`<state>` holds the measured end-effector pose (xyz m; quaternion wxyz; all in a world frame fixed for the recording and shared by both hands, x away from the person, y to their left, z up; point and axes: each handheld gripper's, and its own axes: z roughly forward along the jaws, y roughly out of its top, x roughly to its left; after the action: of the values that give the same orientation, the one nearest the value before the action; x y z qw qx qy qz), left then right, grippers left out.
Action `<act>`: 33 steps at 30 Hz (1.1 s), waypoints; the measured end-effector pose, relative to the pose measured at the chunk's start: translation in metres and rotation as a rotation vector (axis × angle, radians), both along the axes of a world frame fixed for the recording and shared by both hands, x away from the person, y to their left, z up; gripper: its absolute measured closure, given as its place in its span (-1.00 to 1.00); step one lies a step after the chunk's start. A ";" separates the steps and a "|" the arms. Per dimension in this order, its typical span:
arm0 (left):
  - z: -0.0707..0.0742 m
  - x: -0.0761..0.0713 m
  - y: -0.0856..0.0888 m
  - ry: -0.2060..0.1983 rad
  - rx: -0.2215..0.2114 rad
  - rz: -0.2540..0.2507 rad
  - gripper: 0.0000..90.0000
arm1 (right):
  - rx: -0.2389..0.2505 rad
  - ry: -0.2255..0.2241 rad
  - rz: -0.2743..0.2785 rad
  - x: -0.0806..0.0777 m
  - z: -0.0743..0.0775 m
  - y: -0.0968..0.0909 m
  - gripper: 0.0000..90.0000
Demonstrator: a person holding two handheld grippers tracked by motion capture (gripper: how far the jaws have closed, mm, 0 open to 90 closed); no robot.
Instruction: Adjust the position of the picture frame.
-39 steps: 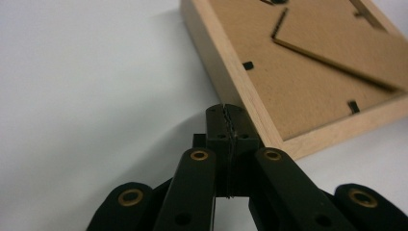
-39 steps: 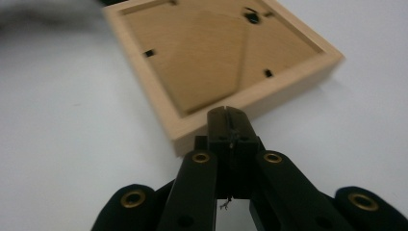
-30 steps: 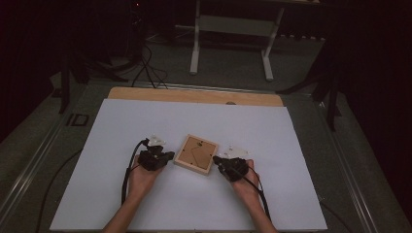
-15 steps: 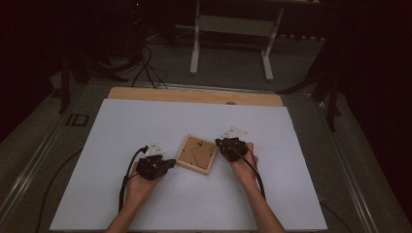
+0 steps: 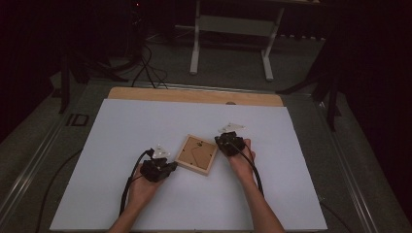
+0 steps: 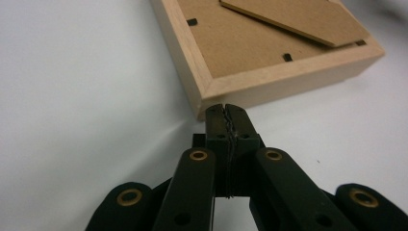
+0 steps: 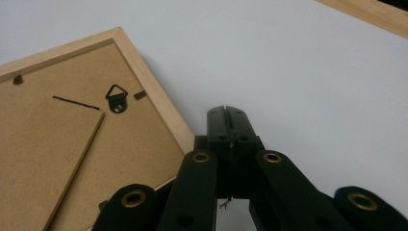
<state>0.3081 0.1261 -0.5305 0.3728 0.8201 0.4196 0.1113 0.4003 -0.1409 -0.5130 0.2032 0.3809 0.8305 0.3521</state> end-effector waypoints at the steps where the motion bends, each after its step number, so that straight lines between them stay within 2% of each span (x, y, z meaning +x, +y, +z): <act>1: 0.000 0.001 0.000 -0.001 0.001 0.003 0.98 | -0.002 0.004 0.004 0.000 0.000 0.000 1.00; 9: -0.001 0.005 0.000 -0.005 0.005 0.021 0.98 | -0.017 0.036 0.034 -0.005 0.003 -0.002 1.00; 16: -0.002 0.007 0.002 -0.004 0.013 0.030 0.99 | -0.058 0.040 0.082 -0.020 0.006 0.001 1.00; 27: -0.003 0.009 0.006 0.002 0.013 0.054 0.99 | -0.067 0.051 0.135 -0.045 0.005 0.002 1.00; 33: -0.004 0.007 0.004 0.005 0.026 0.061 0.99 | -0.038 0.046 0.161 -0.064 0.002 0.001 1.00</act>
<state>0.3146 0.1300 -0.5341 0.3576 0.8120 0.4438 0.1258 0.3360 -0.1398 -0.5107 0.1624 0.3170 0.8694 0.3424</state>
